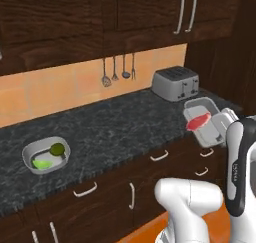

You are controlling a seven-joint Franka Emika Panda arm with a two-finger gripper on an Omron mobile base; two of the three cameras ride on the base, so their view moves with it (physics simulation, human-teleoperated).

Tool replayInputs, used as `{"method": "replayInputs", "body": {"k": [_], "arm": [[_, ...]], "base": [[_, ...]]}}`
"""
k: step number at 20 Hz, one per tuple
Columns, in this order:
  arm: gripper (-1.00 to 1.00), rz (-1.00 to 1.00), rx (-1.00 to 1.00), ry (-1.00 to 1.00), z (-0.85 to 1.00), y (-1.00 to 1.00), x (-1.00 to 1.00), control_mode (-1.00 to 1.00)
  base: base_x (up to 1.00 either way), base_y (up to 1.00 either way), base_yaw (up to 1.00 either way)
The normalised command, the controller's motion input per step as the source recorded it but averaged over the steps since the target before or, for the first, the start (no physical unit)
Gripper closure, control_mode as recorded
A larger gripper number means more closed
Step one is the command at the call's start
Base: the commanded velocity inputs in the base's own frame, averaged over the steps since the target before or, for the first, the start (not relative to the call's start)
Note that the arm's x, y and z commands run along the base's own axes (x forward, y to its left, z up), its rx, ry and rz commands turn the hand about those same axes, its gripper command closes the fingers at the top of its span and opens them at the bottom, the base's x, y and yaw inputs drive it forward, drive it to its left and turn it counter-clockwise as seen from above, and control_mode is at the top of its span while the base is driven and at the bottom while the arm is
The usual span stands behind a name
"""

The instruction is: Take the meat container that has the steak and place it on the second highest rack of the freezer. Then take the vegetable container that has the lemon wedge and lime and place it on the highest rack of the freezer.

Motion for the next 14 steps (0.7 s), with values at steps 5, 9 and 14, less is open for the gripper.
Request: {"method": "replayInputs", "body": {"k": [5, 9, 14], "arm": [[1.00, 0.00, 0.00, 0.00, 0.00, 0.00, 0.00, 1.00], [1.00, 0.00, 0.00, 0.00, 0.00, 0.00, 0.00, 1.00], [1.00, 0.00, 0.00, 0.00, 0.00, 0.00, 0.00, 1.00]], "base": [[-0.63, 0.09, -0.58], [-0.75, 0.14, -0.56], [-0.58, 0.01, -0.59]]}}
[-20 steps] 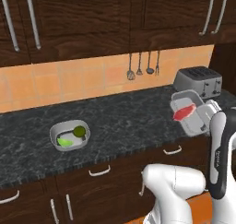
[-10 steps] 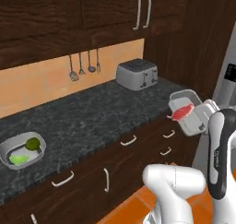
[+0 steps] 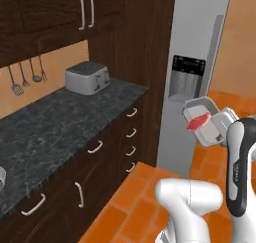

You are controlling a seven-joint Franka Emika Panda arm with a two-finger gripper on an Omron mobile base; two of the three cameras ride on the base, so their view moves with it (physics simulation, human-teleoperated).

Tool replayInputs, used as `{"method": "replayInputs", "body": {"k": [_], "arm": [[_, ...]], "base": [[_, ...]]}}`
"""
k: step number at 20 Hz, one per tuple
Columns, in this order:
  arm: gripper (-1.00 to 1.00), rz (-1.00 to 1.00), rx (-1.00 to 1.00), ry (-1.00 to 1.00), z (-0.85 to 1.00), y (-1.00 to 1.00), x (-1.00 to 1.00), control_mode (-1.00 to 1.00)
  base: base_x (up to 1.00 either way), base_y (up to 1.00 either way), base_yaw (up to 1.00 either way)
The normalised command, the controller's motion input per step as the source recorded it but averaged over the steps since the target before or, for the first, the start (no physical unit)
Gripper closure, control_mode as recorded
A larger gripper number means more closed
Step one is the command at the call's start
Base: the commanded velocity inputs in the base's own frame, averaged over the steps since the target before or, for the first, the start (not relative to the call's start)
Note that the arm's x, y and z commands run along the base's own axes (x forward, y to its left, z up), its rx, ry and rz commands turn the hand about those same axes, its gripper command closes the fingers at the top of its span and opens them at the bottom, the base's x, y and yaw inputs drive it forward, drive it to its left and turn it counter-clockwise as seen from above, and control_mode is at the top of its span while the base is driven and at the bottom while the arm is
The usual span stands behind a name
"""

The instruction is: Take the meat container that has the steak and place it on the second highest rack of the freezer. Then take the vegetable container that has the lemon wedge and lime and place it on the highest rack of the freezer.

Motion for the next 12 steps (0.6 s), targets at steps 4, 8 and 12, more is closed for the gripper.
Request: {"method": "replayInputs", "body": {"k": [4, 8, 12], "arm": [[1.00, 0.00, 0.00, 0.00, 0.00, 0.00, 0.00, 1.00], [1.00, 0.00, 0.00, 0.00, 0.00, 0.00, 0.00, 1.00], [1.00, 0.00, 0.00, 0.00, 0.00, 0.00, 0.00, 1.00]], "base": [[-0.02, -0.41, -0.50], [0.43, -0.29, -0.49], [0.77, -0.36, -0.40]]}}
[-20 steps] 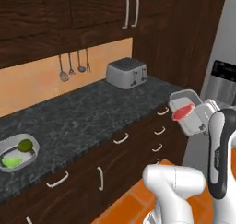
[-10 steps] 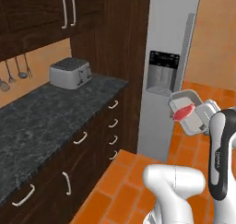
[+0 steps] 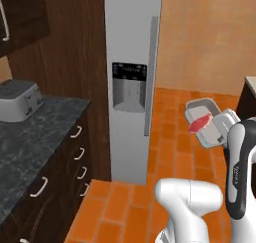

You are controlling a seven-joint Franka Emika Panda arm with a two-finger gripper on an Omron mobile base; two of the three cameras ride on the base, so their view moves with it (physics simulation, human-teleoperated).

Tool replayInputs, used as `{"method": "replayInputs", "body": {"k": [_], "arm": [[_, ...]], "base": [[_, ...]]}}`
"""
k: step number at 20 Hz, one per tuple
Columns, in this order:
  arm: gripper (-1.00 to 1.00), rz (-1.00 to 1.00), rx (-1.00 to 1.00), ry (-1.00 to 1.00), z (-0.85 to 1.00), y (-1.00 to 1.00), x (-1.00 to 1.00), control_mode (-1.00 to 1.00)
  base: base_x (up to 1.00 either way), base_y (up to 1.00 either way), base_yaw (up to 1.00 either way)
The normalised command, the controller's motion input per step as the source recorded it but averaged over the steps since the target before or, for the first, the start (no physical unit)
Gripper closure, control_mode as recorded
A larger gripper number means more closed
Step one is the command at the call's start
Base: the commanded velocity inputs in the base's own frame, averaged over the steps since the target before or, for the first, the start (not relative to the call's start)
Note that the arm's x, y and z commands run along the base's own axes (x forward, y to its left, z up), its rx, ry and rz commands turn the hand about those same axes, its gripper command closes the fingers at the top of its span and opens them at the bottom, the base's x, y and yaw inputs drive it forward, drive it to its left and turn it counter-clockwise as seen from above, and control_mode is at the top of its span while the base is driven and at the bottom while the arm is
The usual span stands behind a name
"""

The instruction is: Take the meat container that has the steak and place it on the second highest rack of the freezer. Then take the vegetable container that has the lemon wedge and lime and place it on the highest rack of the freezer.

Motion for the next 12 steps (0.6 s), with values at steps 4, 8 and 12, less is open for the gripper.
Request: {"method": "replayInputs", "body": {"k": [4, 8, 12], "arm": [[1.00, 0.00, 0.00, 0.00, 0.00, 0.00, 0.00, 1.00], [1.00, 0.00, 0.00, 0.00, 0.00, 0.00, 0.00, 1.00], [1.00, 0.00, 0.00, 0.00, 0.00, 0.00, 0.00, 1.00]], "base": [[0.95, -0.31, -0.24], [0.93, -0.68, -0.13], [1.00, -0.77, -0.13]]}}
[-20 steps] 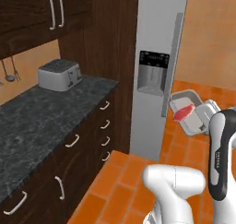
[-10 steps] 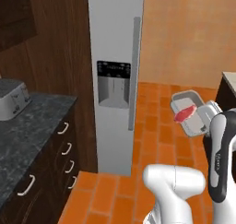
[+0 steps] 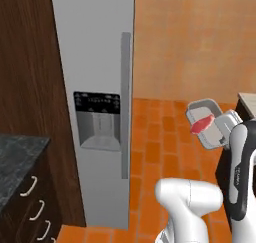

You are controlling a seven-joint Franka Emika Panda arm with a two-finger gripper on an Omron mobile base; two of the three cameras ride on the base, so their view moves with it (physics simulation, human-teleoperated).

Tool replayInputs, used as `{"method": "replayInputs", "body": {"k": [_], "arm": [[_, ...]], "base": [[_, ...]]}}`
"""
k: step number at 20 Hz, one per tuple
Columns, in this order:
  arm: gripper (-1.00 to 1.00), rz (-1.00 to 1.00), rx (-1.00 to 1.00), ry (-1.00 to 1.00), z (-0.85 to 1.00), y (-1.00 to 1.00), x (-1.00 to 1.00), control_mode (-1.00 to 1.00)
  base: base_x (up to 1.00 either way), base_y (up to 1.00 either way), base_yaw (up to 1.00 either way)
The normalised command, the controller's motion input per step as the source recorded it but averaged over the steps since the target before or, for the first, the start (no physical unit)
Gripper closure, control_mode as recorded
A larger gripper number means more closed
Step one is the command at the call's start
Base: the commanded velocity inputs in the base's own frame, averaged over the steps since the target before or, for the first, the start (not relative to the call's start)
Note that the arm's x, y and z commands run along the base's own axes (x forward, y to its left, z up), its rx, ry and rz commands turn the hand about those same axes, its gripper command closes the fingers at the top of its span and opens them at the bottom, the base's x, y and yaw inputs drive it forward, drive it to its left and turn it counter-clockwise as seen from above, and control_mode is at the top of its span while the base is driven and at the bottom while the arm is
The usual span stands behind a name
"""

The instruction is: Take the meat container that has the steak and place it on the second highest rack of the freezer. Then take the vegetable container that has the lemon wedge and lime and place it on the highest rack of the freezer.

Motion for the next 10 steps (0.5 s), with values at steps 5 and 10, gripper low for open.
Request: {"method": "replayInputs", "body": {"k": [5, 10], "arm": [[1.00, 0.00, 0.00, 0.00, 0.00, 0.00, 0.00, 1.00], [1.00, 0.00, 0.00, 0.00, 0.00, 0.00, 0.00, 1.00]], "base": [[0.98, -0.78, -0.08], [1.00, -0.71, -0.01]]}}
